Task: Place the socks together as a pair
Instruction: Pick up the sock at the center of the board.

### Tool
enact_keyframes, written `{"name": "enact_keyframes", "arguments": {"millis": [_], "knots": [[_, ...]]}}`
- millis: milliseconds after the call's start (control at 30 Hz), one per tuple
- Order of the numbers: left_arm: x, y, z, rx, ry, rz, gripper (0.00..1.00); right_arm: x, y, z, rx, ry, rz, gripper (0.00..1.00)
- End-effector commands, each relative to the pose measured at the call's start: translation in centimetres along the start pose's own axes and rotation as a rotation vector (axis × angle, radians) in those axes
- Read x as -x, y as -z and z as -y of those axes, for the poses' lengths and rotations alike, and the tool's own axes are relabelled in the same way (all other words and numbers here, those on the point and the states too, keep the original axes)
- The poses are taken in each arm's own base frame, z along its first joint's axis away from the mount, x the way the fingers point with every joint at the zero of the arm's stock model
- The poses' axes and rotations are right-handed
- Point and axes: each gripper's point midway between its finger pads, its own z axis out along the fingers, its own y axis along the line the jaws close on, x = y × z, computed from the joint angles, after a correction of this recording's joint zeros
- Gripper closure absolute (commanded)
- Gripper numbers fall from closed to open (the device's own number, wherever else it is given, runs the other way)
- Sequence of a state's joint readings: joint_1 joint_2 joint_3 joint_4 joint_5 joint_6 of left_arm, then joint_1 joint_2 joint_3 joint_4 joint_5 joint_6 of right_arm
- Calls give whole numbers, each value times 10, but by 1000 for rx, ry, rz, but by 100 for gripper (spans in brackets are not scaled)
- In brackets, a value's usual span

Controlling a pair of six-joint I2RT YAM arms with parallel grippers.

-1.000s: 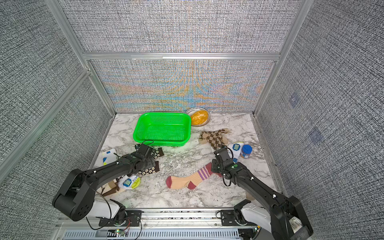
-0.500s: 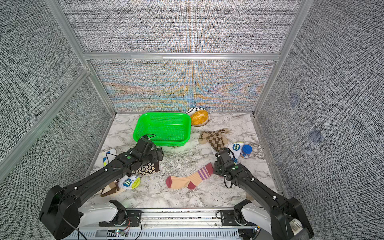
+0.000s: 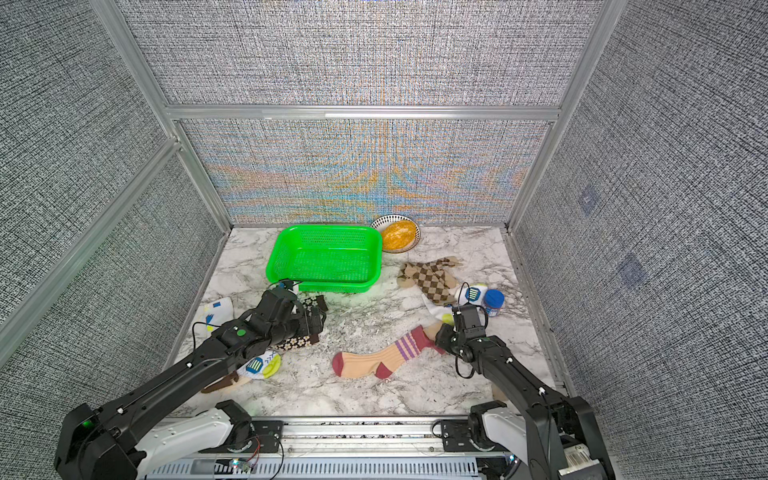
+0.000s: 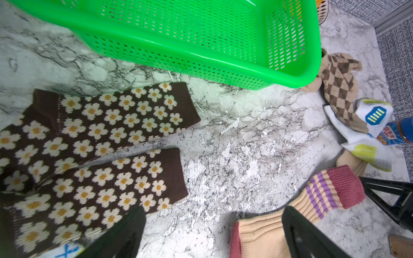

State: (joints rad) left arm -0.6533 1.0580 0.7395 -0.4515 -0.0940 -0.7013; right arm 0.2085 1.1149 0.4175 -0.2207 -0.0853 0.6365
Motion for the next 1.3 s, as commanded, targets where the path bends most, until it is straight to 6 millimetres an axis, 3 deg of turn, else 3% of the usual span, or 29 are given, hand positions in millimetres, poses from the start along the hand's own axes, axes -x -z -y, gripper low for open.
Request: {"name": "enact_keyframes", "arguments": {"millis": [0, 267, 600, 1000, 1267], "knots": [[-4, 2, -2, 5, 3, -15, 2, 3, -3, -10, 65, -23, -3, 44], [-2, 6, -3, 6, 0, 0, 3, 2, -10, -3, 81, -73, -8, 56], [-2, 12, -5, 11, -9, 7, 3, 3, 9, -11, 124, -68, 2, 56], [-4, 14, -11, 27, -4, 12, 3, 3, -6, -11, 129, -88, -16, 59], [-2, 17, -11, 30, -6, 22, 3, 7, -6, -16, 148, -100, -9, 61]]}}
